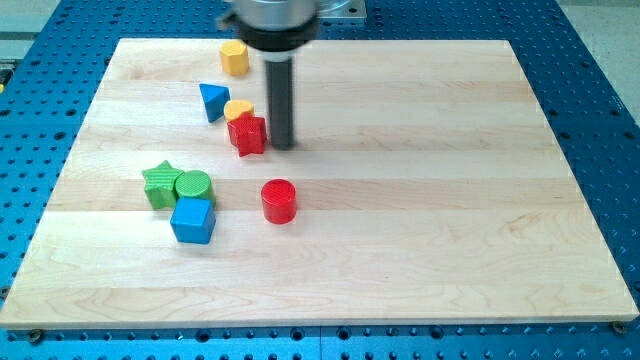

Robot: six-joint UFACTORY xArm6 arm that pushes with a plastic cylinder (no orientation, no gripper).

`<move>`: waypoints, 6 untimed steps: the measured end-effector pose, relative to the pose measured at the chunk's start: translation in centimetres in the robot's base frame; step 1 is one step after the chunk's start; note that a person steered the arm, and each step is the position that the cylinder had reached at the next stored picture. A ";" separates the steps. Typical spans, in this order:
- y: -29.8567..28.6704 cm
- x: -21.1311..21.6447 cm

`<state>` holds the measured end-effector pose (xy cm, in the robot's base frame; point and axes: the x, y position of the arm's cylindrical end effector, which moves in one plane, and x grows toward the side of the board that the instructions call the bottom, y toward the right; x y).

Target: Slide the red circle into the red star

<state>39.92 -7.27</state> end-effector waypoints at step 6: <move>10.5 2.5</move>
<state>42.43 3.24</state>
